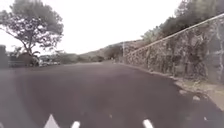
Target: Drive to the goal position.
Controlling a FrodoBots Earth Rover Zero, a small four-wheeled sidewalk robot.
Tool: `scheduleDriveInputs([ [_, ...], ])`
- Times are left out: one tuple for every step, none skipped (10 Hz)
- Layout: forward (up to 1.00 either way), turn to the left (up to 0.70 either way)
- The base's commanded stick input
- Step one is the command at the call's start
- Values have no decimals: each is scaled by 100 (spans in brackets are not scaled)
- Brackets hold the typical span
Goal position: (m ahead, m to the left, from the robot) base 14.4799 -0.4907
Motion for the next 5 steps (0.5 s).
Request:
scheduleDriveInputs([
  [50, 0],
  [50, 0],
  [50, 0],
  [50, 0],
  [50, 0],
])
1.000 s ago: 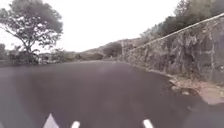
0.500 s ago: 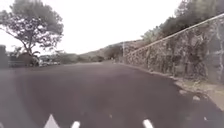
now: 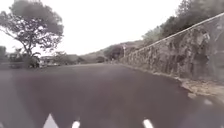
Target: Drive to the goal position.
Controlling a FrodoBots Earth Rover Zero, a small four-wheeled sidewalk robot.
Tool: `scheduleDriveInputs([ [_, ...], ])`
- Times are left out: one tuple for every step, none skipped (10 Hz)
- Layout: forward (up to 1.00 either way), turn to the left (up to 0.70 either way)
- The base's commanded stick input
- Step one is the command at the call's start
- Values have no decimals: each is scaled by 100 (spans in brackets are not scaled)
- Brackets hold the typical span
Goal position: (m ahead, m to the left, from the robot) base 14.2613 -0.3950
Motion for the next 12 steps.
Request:
scheduleDriveInputs([
  [50, 0],
  [50, 0],
  [50, 0],
  [50, 0],
  [50, 0],
  [50, 0],
  [50, 0],
  [50, 0],
  [50, 0],
  [50, 0],
  [50, 0],
  [50, 0],
])
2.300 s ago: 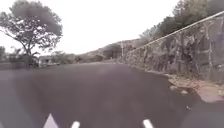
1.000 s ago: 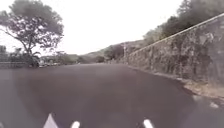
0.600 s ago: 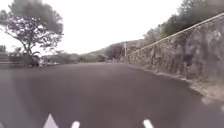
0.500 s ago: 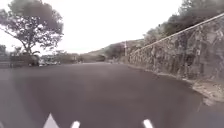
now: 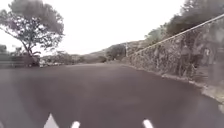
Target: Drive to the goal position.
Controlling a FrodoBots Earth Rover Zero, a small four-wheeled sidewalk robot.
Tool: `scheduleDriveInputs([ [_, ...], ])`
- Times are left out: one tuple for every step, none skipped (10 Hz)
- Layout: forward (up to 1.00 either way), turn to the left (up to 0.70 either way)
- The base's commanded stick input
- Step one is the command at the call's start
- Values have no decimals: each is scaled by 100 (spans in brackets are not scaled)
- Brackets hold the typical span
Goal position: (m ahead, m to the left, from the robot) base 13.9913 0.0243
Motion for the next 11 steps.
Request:
scheduleDriveInputs([
  [50, 0],
  [50, 0],
  [50, 0],
  [50, 0],
  [50, 0],
  [50, 0],
  [50, 0],
  [50, 0],
  [50, 0],
  [50, 0],
  [50, 0],
])
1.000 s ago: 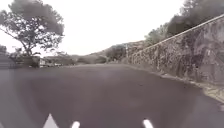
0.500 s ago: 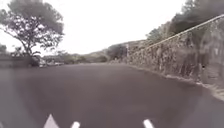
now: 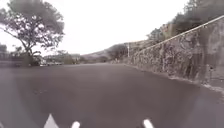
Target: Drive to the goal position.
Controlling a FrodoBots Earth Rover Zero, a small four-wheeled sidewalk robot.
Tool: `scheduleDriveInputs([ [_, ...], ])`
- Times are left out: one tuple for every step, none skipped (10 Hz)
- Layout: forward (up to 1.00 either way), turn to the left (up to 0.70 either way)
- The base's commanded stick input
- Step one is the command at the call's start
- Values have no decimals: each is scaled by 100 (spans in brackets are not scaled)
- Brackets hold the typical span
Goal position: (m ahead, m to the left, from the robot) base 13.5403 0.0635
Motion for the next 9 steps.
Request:
scheduleDriveInputs([
  [50, -9],
  [50, -42],
  [50, -50],
  [50, -50],
  [50, -50],
  [50, -19],
  [50, 0],
  [50, 0],
  [50, 0],
])
